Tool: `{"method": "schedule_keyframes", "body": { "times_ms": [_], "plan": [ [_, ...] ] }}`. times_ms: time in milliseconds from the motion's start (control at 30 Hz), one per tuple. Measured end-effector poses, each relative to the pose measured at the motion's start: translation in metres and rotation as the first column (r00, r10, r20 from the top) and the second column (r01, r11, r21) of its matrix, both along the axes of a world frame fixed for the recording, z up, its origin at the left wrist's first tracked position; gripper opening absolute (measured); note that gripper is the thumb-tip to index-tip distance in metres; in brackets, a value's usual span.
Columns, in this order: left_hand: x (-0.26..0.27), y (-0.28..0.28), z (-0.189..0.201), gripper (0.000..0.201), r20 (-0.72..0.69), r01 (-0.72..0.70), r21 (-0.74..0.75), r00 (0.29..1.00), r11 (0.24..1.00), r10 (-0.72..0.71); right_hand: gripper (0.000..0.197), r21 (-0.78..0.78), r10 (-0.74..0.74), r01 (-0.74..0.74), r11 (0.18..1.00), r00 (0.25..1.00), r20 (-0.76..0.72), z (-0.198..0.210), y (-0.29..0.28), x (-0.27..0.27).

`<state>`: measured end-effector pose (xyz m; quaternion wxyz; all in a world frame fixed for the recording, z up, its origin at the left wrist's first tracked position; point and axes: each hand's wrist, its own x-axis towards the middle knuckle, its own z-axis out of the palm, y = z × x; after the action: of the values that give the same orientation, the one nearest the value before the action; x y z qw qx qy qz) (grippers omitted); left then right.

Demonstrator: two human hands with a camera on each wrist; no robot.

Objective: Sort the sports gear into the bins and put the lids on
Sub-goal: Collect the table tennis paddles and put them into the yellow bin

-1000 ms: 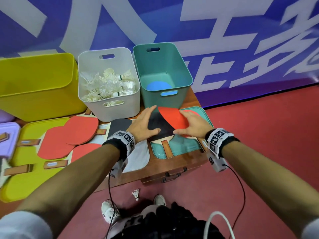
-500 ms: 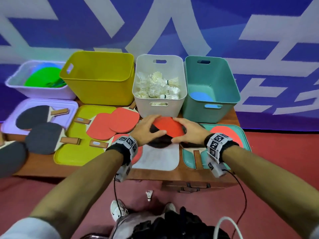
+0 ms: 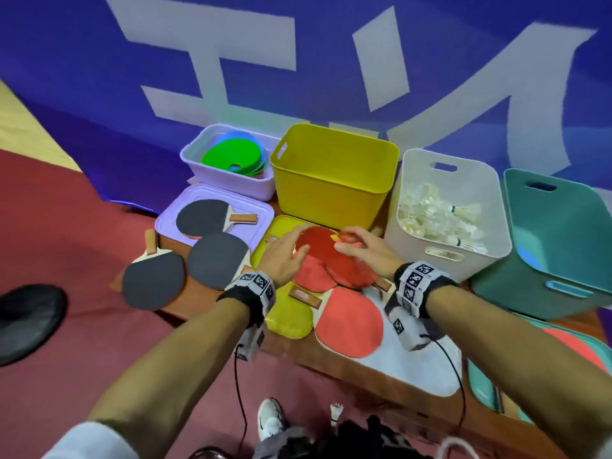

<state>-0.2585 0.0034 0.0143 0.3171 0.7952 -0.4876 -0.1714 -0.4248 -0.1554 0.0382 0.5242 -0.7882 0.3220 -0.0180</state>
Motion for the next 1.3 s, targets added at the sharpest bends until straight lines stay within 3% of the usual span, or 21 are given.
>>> {"method": "schedule_keyframes", "body": {
  "times_ms": [167, 333, 467, 600, 767, 1033, 1300],
  "plan": [
    [0.067, 0.024, 0.008, 0.039, 0.045, -0.163, -0.035, 0.985, 0.986, 0.165, 0.048, 0.076, 0.008, -0.008, 0.997, 1.0, -0.006, 0.009, 0.024, 0.077],
    [0.105, 0.047, 0.002, 0.043, 0.02, -0.22, -0.015, 0.975, 0.975, 0.22, 0.045, -0.058, -0.086, 0.085, 0.995, 0.996, -0.017, 0.001, 0.038, 0.13],
    [0.127, 0.055, -0.001, 0.042, -0.026, -0.283, -0.021, 0.959, 0.959, 0.283, 0.045, -0.085, -0.124, 0.123, 0.989, 0.992, -0.003, -0.006, 0.037, 0.154],
    [0.136, 0.052, 0.005, 0.042, -0.028, -0.327, -0.024, 0.945, 0.945, 0.326, 0.067, -0.099, -0.064, 0.063, 0.993, 0.998, -0.009, -0.013, 0.031, 0.163],
    [0.149, 0.035, 0.011, 0.044, -0.045, -0.364, 0.014, 0.93, 0.931, 0.365, 0.076, -0.075, -0.107, 0.112, 0.991, 0.992, 0.064, -0.014, 0.018, 0.172],
    [0.156, 0.008, 0.017, 0.089, -0.111, -0.312, 0.048, 0.943, 0.949, 0.315, 0.069, -0.022, -0.137, 0.142, 0.99, 0.977, 0.164, 0.0, -0.01, 0.2],
    [0.197, 0.003, 0.011, 0.126, -0.015, -0.283, 0.067, 0.959, 0.957, 0.285, 0.075, -0.019, -0.183, 0.191, 0.981, 0.961, 0.207, 0.01, -0.017, 0.262]
  ]
}}
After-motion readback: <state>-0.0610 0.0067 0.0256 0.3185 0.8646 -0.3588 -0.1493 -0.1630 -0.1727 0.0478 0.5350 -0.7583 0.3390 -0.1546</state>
